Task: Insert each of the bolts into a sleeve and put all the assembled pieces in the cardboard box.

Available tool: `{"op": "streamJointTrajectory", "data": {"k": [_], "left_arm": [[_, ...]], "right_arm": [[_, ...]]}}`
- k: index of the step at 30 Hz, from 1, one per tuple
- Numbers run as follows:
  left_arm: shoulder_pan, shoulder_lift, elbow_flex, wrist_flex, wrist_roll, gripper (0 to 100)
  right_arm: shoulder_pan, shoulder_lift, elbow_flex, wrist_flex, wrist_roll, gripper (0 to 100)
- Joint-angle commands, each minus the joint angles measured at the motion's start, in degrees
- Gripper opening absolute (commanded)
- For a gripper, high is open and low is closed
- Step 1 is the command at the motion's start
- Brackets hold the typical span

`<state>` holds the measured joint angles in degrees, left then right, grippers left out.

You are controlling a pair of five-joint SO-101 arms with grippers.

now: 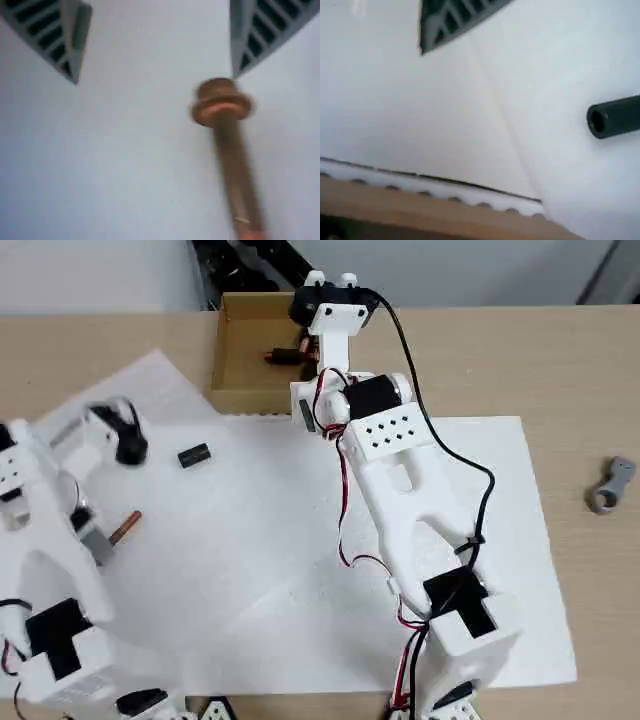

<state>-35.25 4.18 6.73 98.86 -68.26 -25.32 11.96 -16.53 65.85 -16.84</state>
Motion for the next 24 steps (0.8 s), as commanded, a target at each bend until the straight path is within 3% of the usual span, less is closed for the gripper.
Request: {"op": "streamJointTrajectory", "data": {"k": [1, 7, 12, 15, 24], "left_arm": [[-2.55, 0.35, 2.42, -2.55, 1.05, 18], [-1.14, 6.51, 5.41, -6.24, 32.0, 18], [0.53, 10.29, 5.41, -7.74, 47.47, 17], [0.53, 10.29, 5.49, -10.55, 51.43, 14], [2.9, 10.2, 4.09, -10.99, 50.99, 14]], "right_arm": [[0.48, -1.01, -2.73, 0.31, -0.18, 18.4], [0.31, -0.92, -2.73, 0.31, -0.09, 18.4], [0.31, -0.75, -2.73, 0.22, -0.09, 18.4], [0.31, -0.75, -2.73, 0.22, -0.09, 18.4], [0.31, -0.75, -2.73, 0.31, 0.0, 18.4]]}}
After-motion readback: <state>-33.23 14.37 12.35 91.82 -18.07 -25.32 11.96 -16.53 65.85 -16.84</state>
